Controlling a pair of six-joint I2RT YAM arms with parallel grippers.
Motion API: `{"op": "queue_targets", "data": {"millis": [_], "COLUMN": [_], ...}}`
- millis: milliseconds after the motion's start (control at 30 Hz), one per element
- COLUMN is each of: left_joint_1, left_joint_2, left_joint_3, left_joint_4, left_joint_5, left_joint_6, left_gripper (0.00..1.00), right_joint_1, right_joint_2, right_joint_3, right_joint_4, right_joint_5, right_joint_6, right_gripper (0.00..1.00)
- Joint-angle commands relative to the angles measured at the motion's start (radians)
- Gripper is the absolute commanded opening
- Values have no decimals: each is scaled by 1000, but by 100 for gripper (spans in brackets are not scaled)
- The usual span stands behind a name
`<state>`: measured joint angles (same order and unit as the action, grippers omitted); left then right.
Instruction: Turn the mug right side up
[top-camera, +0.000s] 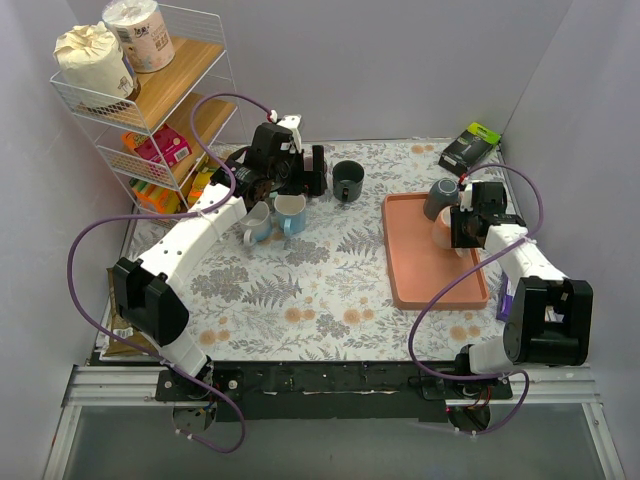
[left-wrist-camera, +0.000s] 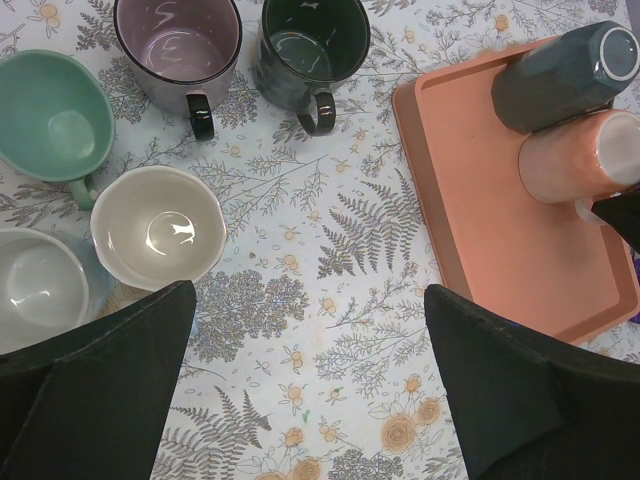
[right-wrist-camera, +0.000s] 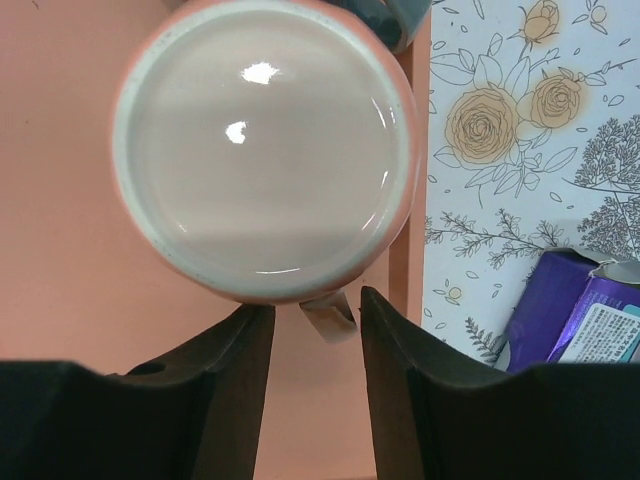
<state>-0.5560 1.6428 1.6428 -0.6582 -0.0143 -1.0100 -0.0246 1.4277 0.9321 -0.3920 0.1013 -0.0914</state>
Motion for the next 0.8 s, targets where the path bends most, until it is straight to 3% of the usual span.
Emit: {"op": "queue_targets", "data": {"millis": [0, 367, 467, 767], "left_joint_1": [-2, -2, -1, -1], "left_joint_2": [-20, -20, -20, -49], "left_joint_3": [-9, -15, -17, -31], "left_joint_4": [6, 6, 6, 32], "left_joint_5": [11, 10, 11, 13], "left_joint_6": [4, 1, 1, 2], "left_gripper": [98, 98, 98, 98], "right_joint_1": [2, 2, 2, 2], "right_joint_2": [-12, -15, -21, -87], "right_joint_3": [-24, -72, -73, -72], "right_joint_4": [90, 150, 151, 127], "right_joint_5": [-3, -17, -12, -78], "right_joint_6": [5, 19, 19, 22], "right_gripper": [48, 35, 2, 1]}}
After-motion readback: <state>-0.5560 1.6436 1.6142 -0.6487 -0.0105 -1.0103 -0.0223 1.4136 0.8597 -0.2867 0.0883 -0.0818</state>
